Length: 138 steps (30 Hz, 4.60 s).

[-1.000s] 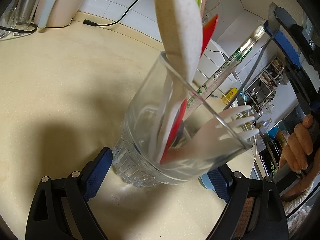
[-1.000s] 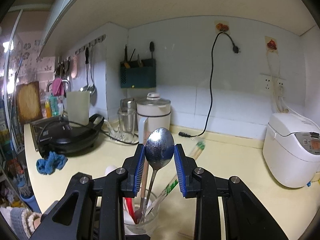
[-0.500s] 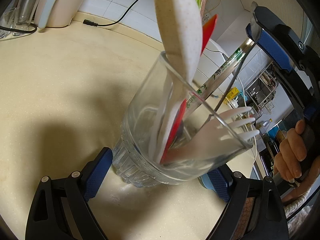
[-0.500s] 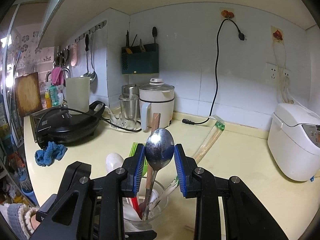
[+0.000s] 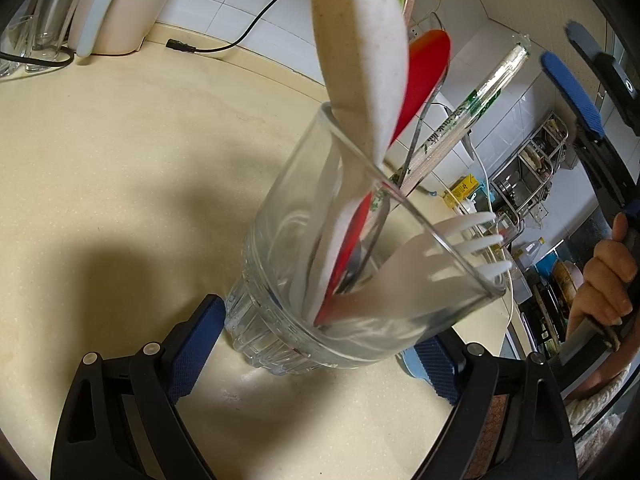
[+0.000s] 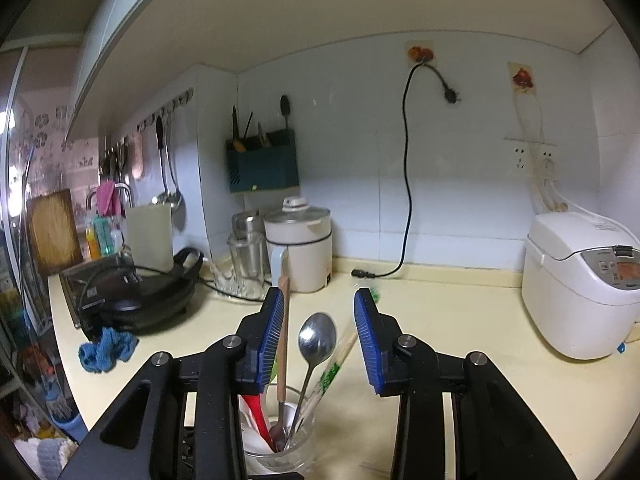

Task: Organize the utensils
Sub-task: 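Lower the grey spoon into the glass and open the right gripper, then move the right gripper back over the white chopsticks on the counter, then close the right gripper on the white chopsticks and lift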

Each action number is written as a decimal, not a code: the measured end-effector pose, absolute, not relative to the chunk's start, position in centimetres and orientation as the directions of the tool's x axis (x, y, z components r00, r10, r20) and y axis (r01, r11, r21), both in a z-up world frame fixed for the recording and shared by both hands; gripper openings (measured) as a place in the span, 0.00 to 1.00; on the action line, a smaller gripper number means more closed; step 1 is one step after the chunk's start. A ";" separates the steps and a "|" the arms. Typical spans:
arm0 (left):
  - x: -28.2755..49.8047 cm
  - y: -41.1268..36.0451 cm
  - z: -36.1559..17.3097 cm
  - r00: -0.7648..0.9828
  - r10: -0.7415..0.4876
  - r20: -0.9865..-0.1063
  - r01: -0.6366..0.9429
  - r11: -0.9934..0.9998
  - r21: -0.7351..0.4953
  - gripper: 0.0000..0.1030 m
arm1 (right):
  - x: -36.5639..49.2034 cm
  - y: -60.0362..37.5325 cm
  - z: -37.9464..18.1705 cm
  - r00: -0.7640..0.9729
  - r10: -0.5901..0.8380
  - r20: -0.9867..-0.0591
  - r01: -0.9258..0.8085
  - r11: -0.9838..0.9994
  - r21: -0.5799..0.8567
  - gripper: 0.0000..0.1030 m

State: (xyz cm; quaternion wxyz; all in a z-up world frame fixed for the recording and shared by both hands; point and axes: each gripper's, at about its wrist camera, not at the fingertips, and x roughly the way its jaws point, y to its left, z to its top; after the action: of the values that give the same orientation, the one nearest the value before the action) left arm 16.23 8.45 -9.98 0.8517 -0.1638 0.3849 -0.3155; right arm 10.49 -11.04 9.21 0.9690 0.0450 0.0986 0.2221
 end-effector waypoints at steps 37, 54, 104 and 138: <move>16.3 8.5 -10.0 0.505 -0.664 -0.552 0.412 0.747 -0.522 0.89 | 17.0 -26.4 -3.1 0.739 0.426 -0.523 -0.093 0.832 0.547 0.36; 16.3 8.5 -10.0 0.505 -0.664 -0.551 0.412 0.747 -0.523 0.89 | 16.6 -15.5 -4.9 0.608 0.343 -0.716 -0.352 0.925 0.143 0.36; 16.3 8.5 -10.0 0.505 -0.664 -0.551 0.412 0.746 -0.523 0.89 | 21.3 -14.9 -6.3 0.580 0.227 -0.782 -0.281 0.957 0.069 0.34; 16.3 8.5 -9.9 0.505 -0.664 -0.551 0.412 0.746 -0.523 0.89 | 18.7 -16.7 -2.7 0.731 0.311 -0.608 -0.255 0.950 0.178 0.12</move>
State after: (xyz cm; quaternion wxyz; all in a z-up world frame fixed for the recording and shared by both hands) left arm 16.26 8.47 -9.94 0.8517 -0.1643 0.3844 -0.3159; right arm 18.73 -16.71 -2.69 0.9294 0.0413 0.3337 0.1523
